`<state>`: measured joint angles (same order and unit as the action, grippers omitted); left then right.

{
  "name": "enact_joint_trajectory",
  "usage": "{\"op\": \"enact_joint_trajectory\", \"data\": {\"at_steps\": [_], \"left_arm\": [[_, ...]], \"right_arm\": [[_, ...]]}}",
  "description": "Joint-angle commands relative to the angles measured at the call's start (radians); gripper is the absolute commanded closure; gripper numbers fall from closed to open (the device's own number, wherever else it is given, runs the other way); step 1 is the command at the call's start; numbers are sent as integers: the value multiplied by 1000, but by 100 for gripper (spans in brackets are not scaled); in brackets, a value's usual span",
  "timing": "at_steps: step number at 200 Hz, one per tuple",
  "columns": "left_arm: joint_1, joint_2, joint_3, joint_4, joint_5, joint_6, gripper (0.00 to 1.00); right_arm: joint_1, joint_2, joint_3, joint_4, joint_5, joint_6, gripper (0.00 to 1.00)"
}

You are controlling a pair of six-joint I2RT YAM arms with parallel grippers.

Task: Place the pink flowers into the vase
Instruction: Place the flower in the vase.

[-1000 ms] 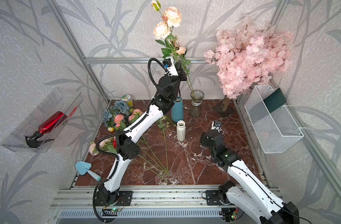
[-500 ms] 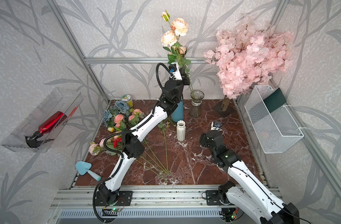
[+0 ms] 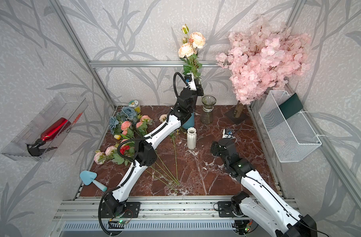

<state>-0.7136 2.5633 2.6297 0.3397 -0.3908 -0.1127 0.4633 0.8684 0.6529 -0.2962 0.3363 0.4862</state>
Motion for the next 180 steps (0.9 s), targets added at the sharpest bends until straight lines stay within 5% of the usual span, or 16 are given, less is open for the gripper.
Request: {"op": "enact_joint_trajectory", "data": {"at_steps": [1,49,116,180], "left_arm": [[-4,25,46,2,-15,-5,95],[-5,54,46,11,-22,-8,89],[-6,62,46,8,-25,-5,58],[-28,35,44,-23,-34,10,43]], "right_arm": [[-2,-19,-11,20,-6,10,21],[-2,-15,-14,25,-10,10,21],[-2,-16,-14,28,-17,12,21],[-2,-32,-11,20,-19,12,21]]}}
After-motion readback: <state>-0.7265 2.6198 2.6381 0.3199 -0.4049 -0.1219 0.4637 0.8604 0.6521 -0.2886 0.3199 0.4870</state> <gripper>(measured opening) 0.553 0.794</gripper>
